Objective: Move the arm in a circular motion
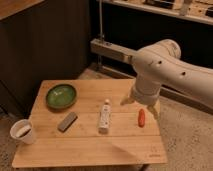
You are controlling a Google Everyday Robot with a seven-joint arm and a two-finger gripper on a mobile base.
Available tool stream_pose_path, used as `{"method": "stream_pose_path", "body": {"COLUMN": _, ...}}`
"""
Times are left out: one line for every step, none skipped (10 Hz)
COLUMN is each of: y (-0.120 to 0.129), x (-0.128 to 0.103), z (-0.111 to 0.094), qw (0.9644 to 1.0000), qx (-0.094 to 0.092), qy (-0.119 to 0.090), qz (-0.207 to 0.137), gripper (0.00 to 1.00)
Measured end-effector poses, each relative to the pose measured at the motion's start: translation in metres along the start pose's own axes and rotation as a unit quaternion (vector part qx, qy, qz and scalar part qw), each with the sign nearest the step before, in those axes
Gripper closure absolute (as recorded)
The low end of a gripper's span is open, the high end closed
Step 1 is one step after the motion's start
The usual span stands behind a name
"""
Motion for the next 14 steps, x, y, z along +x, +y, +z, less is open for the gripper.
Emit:
{"method": "stream_pose_path", "body": {"y": 0.001, "x": -0.009, "z": 0.003, "qw": 1.0000, "qx": -0.002, "qy": 0.002, "qz": -0.003, "gripper": 0.20}}
{"method": "stream_pose_path", "body": {"y": -0.002, "x": -0.016, "z": 0.005, "qw": 0.9999, "qx": -0.004, "qy": 0.001, "qz": -0.009, "gripper": 0.20}}
{"method": "stream_pose_path", "body": {"y": -0.008, "x": -0.030, "z": 0.007, "qw": 0.9999, "qx": -0.003, "qy": 0.001, "qz": -0.017, "gripper": 0.20}}
{"method": "stream_pose_path", "body": {"y": -0.011, "x": -0.047, "z": 0.008, "qw": 0.9997, "qx": -0.006, "qy": 0.000, "qz": -0.022, "gripper": 0.20}}
{"method": "stream_pose_path", "body": {"y": -0.015, "x": -0.062, "z": 0.009, "qw": 0.9996, "qx": -0.009, "qy": 0.001, "qz": -0.028, "gripper": 0.20}}
{"method": "stream_pose_path", "body": {"y": -0.020, "x": -0.072, "z": 0.010, "qw": 0.9993, "qx": -0.014, "qy": 0.003, "qz": -0.035, "gripper": 0.20}}
{"method": "stream_pose_path", "body": {"y": -0.029, "x": -0.085, "z": 0.009, "qw": 0.9988, "qx": -0.018, "qy": 0.007, "qz": -0.045, "gripper": 0.20}}
{"method": "stream_pose_path", "body": {"y": -0.044, "x": -0.102, "z": 0.011, "qw": 0.9981, "qx": -0.025, "qy": 0.006, "qz": -0.056, "gripper": 0.20}}
{"method": "stream_pose_path", "body": {"y": -0.053, "x": -0.110, "z": 0.011, "qw": 0.9976, "qx": -0.028, "qy": 0.007, "qz": -0.063, "gripper": 0.20}}
{"method": "stream_pose_path", "body": {"y": -0.069, "x": -0.115, "z": 0.011, "qw": 0.9965, "qx": -0.034, "qy": 0.011, "qz": -0.075, "gripper": 0.20}}
{"method": "stream_pose_path", "body": {"y": -0.089, "x": -0.117, "z": 0.010, "qw": 0.9947, "qx": -0.039, "qy": 0.014, "qz": -0.094, "gripper": 0.20}}
{"method": "stream_pose_path", "body": {"y": -0.105, "x": -0.118, "z": 0.010, "qw": 0.9927, "qx": -0.043, "qy": 0.013, "qz": -0.112, "gripper": 0.20}}
{"method": "stream_pose_path", "body": {"y": -0.117, "x": -0.120, "z": 0.010, "qw": 0.9913, "qx": -0.048, "qy": 0.010, "qz": -0.122, "gripper": 0.20}}
{"method": "stream_pose_path", "body": {"y": -0.125, "x": -0.121, "z": 0.008, "qw": 0.9901, "qx": -0.050, "qy": 0.011, "qz": -0.131, "gripper": 0.20}}
